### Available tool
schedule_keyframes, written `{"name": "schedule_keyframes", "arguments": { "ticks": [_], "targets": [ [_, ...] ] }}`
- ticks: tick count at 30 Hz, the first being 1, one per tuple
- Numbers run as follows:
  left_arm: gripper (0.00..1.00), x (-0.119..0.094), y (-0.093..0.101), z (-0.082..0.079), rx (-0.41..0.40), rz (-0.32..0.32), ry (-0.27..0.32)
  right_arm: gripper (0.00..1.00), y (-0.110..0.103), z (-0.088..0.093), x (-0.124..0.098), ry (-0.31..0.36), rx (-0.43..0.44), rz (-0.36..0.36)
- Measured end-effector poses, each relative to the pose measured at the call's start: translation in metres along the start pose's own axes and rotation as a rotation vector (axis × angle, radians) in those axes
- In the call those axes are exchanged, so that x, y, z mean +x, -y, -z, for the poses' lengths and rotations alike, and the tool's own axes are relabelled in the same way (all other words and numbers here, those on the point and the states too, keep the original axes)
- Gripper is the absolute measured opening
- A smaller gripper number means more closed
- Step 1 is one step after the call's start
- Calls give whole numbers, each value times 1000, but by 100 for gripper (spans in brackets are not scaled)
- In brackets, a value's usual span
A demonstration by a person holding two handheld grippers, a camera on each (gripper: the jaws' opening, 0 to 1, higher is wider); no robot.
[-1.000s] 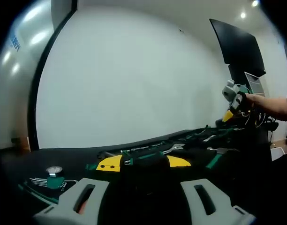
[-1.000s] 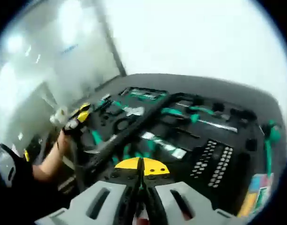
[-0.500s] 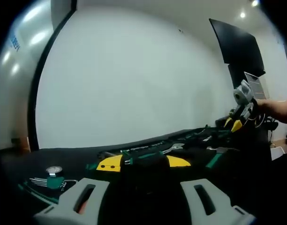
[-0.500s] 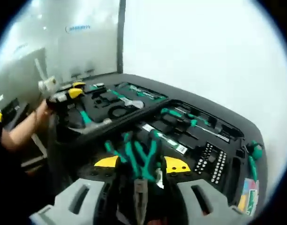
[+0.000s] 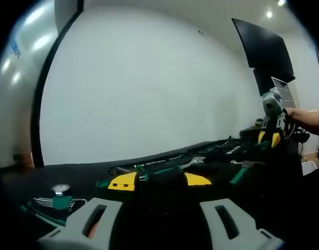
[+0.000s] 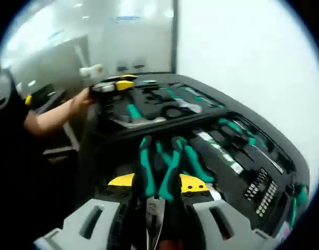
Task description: Pick up the tools and put them into their designated positions in the toolbox.
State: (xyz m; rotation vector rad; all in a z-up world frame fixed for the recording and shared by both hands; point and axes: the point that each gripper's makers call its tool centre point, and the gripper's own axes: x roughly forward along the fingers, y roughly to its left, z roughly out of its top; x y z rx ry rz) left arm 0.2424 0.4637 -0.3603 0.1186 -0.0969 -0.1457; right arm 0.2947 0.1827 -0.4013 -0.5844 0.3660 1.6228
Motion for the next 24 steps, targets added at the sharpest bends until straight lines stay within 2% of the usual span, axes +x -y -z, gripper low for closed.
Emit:
{"name": "schedule_keyframes", "arguments": {
  "ticks": [2,5,7,9,10,12,13,14,15,16,17,18,19,20,21,22,23,24],
  "targets": [
    [34,0,1,0,3,1,-3,28,-2,1,2,-5,-34,-43],
    [34,0,2,1,4,2,-6,28,-10,1,0,-5,-158,-134],
    [34,0,3,2,8,-1,-15,28,-16,1,0,-16,-139,-221],
    [34,-1,4,3,10,1,-18,28,-19,2,-1,-42,-180,-297],
    [34,-1,4,2,8,1,-17,28,-19,-1,1,-16,-273,-318],
    [34,-3,4,0,3,1,-10,28,-16,5,-1,-51,-415,-350],
    [33,-5,3,-5,12,-15,6,28,-16,5,-1,-71,-419,-356],
    [29,-9,-3,-22,65,-78,75,28,-15,3,0,-108,-375,-367],
    [25,-12,-3,-32,60,-101,128,28,-16,-1,-1,-116,-299,-365],
    [25,-13,4,-42,-6,-94,161,28,-17,-7,-1,-84,-275,-371],
    [25,-10,9,-43,-51,-82,152,28,-17,-21,-6,-17,-186,-347],
    [25,-7,11,-43,-21,-78,125,28,-17,-30,-12,37,-142,-333],
    [25,-1,17,-40,39,-72,73,28,-17,-40,-27,113,-115,-311],
    [25,8,36,-49,119,-54,29,28,-15,-46,-37,162,-120,-277],
    [25,19,58,-57,141,-32,38,26,-9,-55,-47,220,-128,-219],
    [25,30,82,-67,171,-12,25,24,10,-70,-61,315,-94,-82],
    [25,38,98,-71,201,2,2,20,23,-78,-70,375,-57,10],
    [25,48,129,-69,219,52,-28,12,37,-73,-77,381,17,110]
  ]
}}
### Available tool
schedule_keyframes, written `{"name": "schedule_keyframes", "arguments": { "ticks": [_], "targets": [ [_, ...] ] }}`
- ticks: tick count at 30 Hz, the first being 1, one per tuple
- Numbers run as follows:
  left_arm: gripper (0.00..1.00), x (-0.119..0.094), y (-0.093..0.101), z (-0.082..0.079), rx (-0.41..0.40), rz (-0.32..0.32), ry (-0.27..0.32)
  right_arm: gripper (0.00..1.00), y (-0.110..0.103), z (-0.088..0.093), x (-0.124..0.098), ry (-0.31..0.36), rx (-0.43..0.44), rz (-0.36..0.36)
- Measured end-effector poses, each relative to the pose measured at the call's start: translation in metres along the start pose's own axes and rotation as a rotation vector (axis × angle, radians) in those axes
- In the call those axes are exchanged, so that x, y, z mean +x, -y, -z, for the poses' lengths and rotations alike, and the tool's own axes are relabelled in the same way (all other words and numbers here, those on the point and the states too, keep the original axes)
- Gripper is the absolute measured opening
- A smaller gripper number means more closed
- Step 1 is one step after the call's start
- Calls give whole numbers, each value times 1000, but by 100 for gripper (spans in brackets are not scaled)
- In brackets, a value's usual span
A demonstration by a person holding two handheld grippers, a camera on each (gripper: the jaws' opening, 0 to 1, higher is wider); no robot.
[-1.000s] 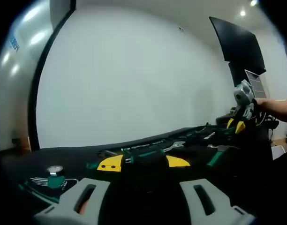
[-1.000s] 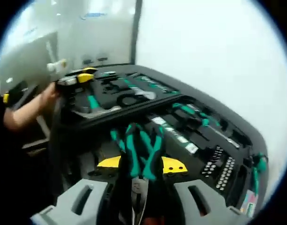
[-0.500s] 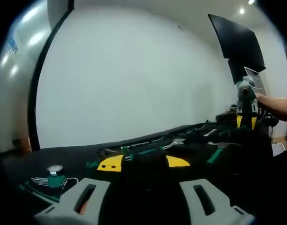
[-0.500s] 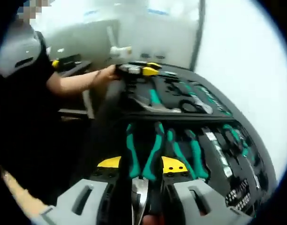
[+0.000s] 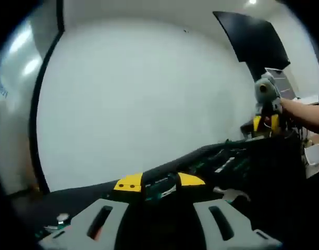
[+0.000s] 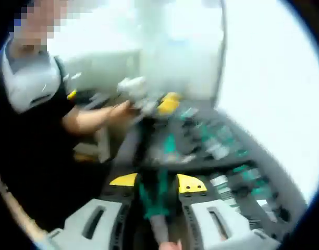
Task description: Pick up the tools and put them into their designated positions in the toolbox.
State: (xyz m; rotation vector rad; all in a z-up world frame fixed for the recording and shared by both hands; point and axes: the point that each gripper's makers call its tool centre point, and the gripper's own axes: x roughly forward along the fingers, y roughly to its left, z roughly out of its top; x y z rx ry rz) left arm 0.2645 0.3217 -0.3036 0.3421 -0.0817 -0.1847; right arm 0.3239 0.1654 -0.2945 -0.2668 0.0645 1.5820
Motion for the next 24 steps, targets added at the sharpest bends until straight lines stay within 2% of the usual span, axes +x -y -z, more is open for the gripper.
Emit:
{"name": "schedule_keyframes", "arguments": {
  "ticks": [2,3,4,5,6,7,8,9,11,14,15,16,17,18,19,20,22,23,24],
  "targets": [
    [25,17,41,3,-31,114,-36,7,26,29,-7,-102,0,188],
    [20,25,66,8,-41,169,-74,0,24,43,-6,-152,-22,179],
    [13,32,66,10,-25,130,-78,0,20,57,-5,-197,-27,151],
    [5,37,79,22,-4,162,-141,0,14,78,0,-269,-9,107],
    [1,40,83,33,25,178,-192,0,12,86,3,-289,-1,76],
    [1,44,87,44,38,213,-235,0,16,95,7,-324,40,69],
    [1,46,87,47,9,218,-238,0,16,98,9,-348,101,61],
    [1,46,89,50,-50,239,-256,0,10,102,9,-413,180,24],
    [1,46,90,48,-57,270,-255,0,-6,101,7,-480,229,-53],
    [2,47,99,53,-31,312,-263,0,-17,103,7,-497,231,-96],
    [3,49,100,55,-16,316,-264,0,-23,106,4,-525,253,-118],
    [4,50,102,56,1,307,-268,0,-22,111,2,-554,303,-107],
    [4,55,99,58,43,280,-261,0,-17,110,3,-531,281,-114],
    [4,56,101,54,42,284,-246,0,-17,110,2,-532,299,-108],
    [4,58,107,50,-7,307,-237,0,-16,111,1,-545,296,-109],
    [4,59,107,49,-1,308,-245,0,-15,113,-1,-567,271,-109],
    [4,62,105,43,9,303,-232,0,-4,105,4,-495,195,-43],
    [2,62,108,40,0,304,-231,0,-1,96,5,-435,153,-20],
    [0,60,115,43,-16,334,-272,0,3,87,7,-375,153,27]
  ]
}}
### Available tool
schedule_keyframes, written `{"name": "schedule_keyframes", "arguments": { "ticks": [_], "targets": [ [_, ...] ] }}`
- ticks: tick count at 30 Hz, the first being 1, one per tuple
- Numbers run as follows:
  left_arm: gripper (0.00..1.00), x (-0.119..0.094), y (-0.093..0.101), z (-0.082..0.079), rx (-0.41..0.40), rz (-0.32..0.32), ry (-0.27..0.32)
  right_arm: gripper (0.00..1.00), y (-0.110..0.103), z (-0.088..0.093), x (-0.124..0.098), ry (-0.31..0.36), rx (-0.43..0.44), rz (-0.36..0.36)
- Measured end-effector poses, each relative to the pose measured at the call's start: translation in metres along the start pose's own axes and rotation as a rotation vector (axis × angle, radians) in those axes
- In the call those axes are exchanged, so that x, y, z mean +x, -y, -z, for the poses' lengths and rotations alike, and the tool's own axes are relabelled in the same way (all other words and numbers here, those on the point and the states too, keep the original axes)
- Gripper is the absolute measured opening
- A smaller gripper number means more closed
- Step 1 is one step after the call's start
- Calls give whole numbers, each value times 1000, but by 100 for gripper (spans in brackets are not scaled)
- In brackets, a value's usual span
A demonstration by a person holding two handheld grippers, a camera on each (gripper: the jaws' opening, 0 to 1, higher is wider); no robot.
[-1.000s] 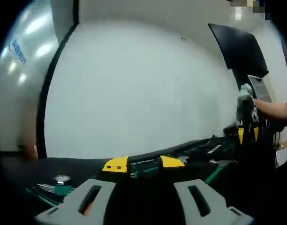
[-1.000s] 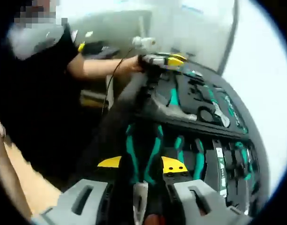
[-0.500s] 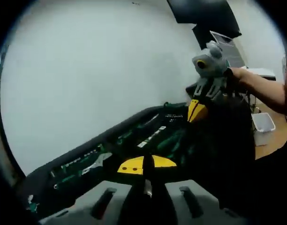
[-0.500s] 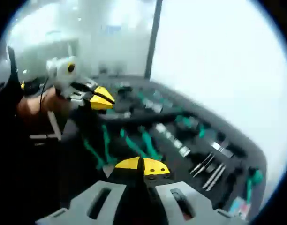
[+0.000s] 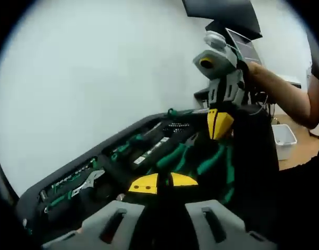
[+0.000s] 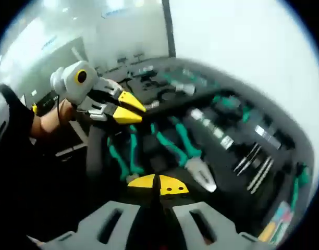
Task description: Pick up the tools and put them into their designated positions in the toolbox.
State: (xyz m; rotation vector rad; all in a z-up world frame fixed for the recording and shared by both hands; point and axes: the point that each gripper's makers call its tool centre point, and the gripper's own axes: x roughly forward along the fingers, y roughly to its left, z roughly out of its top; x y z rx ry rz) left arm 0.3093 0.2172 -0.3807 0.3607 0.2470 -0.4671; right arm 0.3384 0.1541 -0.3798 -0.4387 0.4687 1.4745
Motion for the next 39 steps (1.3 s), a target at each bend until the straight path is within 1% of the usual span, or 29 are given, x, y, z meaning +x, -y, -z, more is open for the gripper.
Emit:
{"name": "schedule_keyframes", "arguments": {
  "ticks": [1,2,3,5,6,7,9,10,11,12,13,14,15,17,19,20,21,22,24,25,27,28,29,30,32,33,36,38,39],
  "targets": [
    [0,0,9,6,19,34,-39,0,4,-10,-1,63,14,44],
    [0,1,2,-2,59,-9,10,0,7,-19,-4,131,43,92],
    [0,0,4,0,79,11,-10,0,6,-26,-6,187,36,120],
    [0,-1,6,3,112,17,-34,6,-3,-43,-14,355,-81,182],
    [0,0,5,7,143,19,-54,11,-2,-47,-18,422,-16,228],
    [0,1,6,11,169,22,-77,16,-5,-48,-21,466,27,225],
    [0,5,13,9,174,27,-61,17,-8,-50,-29,531,-25,260],
    [0,6,11,6,207,27,-51,15,-3,-48,-31,541,1,301],
    [0,5,9,3,186,20,-29,12,5,-37,-31,487,45,350],
    [0,5,12,-5,115,19,34,9,11,-32,-33,460,74,381],
    [0,4,15,-9,121,24,50,5,17,-31,-43,488,164,420],
    [0,3,21,-15,115,39,76,3,19,-33,-49,516,202,422],
    [0,4,33,-18,51,75,80,2,22,-34,-57,541,260,413],
    [0,11,48,-19,70,96,68,2,27,-29,-64,522,306,423],
    [0,20,52,-11,167,75,20,2,30,-29,-69,528,269,457],
    [0,23,52,-22,176,54,81,3,33,-30,-74,552,243,504],
    [0,27,54,-20,108,46,62,4,32,-32,-75,565,193,521],
    [0,28,58,-21,88,58,57,4,32,-28,-76,561,206,545],
    [0,30,65,-25,98,83,62,4,31,-24,-75,552,227,541],
    [0,30,65,-25,120,80,61,4,25,-24,-70,565,252,496],
    [0,28,65,-24,203,102,52,4,21,-20,-65,551,252,482],
    [0,23,59,-20,240,96,11,5,20,-18,-66,542,224,493],
    [0,17,52,-18,324,104,-11,5,22,-18,-70,543,176,528],
    [0,11,49,-19,350,134,11,5,24,-18,-73,546,154,546],
    [8,-3,53,-19,259,271,39,5,26,-15,-79,553,160,558],
    [14,-8,53,-12,203,331,14,5,29,-12,-83,559,167,567],
    [9,-3,39,-1,240,343,-10,5,36,-2,-85,552,172,584],
    [8,4,30,5,227,342,-18,5,39,6,-82,526,163,597],
    [8,4,35,6,207,374,-27,5,39,8,-82,527,163,597]
  ]
}}
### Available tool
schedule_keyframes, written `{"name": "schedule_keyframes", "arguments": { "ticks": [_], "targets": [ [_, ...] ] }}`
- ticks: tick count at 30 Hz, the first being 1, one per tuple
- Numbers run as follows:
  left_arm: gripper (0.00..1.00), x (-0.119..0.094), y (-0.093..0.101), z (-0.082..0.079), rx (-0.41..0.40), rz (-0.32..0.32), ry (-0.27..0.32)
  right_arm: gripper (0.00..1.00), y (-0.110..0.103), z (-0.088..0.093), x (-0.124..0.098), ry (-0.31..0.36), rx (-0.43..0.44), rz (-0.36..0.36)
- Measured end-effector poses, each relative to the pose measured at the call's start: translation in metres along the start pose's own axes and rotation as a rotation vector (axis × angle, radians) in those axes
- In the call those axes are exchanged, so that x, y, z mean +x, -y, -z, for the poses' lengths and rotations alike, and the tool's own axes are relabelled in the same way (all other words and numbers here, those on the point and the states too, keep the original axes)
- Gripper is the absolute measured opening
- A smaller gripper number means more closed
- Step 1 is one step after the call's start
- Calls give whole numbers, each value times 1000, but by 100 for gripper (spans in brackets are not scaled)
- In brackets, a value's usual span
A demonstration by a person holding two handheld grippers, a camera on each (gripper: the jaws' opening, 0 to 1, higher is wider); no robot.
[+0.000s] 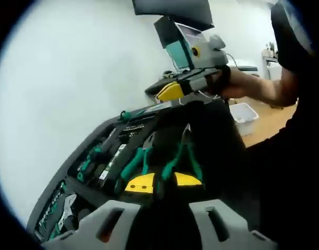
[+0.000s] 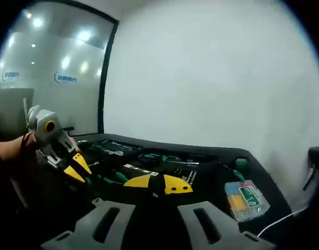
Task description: Pick up the tools and put them into their designated positions in the toolbox.
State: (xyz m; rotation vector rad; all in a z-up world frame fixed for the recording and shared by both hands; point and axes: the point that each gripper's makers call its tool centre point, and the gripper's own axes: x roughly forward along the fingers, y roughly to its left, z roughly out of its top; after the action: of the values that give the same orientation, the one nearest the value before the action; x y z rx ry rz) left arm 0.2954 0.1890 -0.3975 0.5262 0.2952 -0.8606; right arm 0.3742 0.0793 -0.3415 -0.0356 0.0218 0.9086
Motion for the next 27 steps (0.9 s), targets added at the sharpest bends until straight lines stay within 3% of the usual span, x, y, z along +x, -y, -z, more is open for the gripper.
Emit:
{"name": "schedule_keyframes", "arguments": {
  "ticks": [5,8,14,18,20,24,26,27],
  "targets": [
    [9,9,8,-10,43,61,-9,5,6,13,0,-20,29,1],
    [9,14,11,-12,20,79,-37,5,8,20,2,-30,43,-4],
    [9,16,9,-10,0,58,-38,5,-8,24,12,-33,59,-34],
    [10,10,8,-11,-16,20,35,5,-33,9,15,-16,-8,-76],
    [8,-4,0,-8,36,-15,12,8,-52,1,16,-24,-18,-125],
    [8,-41,-15,-34,-62,-66,132,10,-80,-9,21,-49,40,-162],
    [5,-45,-32,-34,-69,-170,110,8,-93,-3,29,-88,96,-169],
    [1,-41,-40,-25,-75,-228,51,7,-97,0,33,-91,101,-165]
  ]
}}
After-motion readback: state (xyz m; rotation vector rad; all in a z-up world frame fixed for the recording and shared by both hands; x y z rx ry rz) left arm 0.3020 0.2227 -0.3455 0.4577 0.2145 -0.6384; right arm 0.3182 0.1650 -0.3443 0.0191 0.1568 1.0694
